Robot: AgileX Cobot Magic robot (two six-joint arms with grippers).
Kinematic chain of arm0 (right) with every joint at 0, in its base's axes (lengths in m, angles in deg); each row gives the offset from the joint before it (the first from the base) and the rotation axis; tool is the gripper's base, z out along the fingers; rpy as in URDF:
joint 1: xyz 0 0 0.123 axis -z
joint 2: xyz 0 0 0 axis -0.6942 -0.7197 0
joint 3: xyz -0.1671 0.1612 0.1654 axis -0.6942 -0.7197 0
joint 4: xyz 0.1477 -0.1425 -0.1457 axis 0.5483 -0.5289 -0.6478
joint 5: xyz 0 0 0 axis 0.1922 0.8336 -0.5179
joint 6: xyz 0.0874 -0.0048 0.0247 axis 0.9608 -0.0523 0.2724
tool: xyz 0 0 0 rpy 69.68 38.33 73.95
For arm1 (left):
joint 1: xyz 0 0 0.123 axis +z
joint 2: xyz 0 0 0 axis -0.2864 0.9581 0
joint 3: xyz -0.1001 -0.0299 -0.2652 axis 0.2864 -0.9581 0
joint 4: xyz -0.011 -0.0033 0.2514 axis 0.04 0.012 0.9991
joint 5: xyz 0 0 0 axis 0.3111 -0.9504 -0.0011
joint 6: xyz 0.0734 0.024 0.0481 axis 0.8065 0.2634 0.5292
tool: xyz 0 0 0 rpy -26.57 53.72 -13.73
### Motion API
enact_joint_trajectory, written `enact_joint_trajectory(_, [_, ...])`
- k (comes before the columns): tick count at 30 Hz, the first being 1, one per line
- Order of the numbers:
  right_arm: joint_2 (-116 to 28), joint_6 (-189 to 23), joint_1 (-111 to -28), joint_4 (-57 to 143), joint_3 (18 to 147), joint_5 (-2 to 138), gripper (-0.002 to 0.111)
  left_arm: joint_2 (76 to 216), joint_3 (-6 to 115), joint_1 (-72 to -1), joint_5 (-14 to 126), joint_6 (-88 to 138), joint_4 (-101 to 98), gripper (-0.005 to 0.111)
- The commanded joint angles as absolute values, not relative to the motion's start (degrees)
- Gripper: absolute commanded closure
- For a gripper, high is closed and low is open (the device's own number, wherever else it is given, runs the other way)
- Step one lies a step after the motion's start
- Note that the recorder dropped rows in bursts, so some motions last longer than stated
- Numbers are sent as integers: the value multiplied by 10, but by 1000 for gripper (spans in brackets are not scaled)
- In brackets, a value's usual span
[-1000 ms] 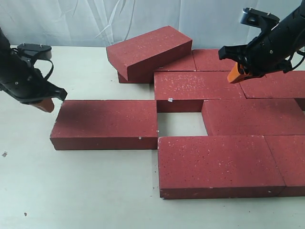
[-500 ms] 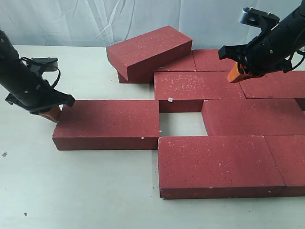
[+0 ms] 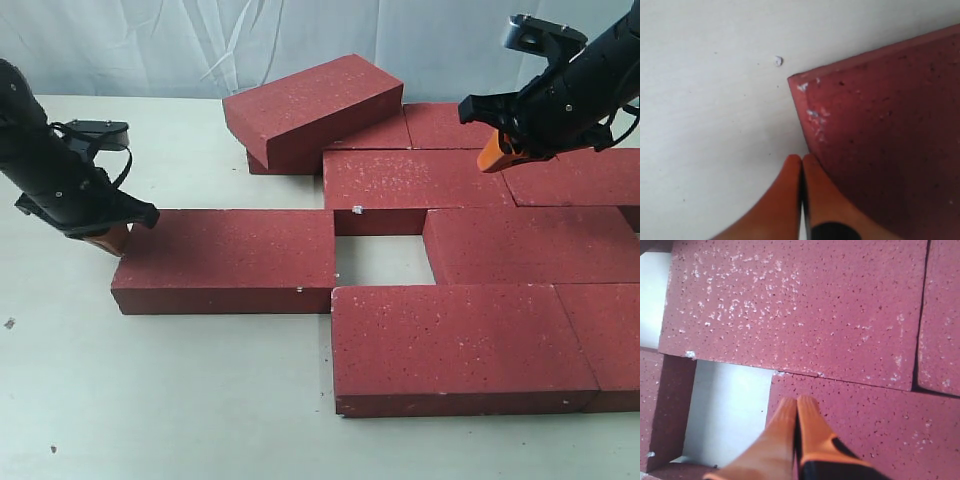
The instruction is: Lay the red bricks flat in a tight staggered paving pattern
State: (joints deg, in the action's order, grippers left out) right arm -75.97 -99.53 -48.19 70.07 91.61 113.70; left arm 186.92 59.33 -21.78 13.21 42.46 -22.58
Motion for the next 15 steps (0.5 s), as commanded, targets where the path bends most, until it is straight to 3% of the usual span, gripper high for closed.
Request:
enact_joint_trajectory(1, [-760, -998, -481, 699, 915, 1134, 109, 1869, 592, -206, 123, 426, -223, 107])
enact_joint_trajectory(15, [-760, -998, -481, 699, 915, 1133, 109, 1869, 592, -233, 113, 428, -267, 107])
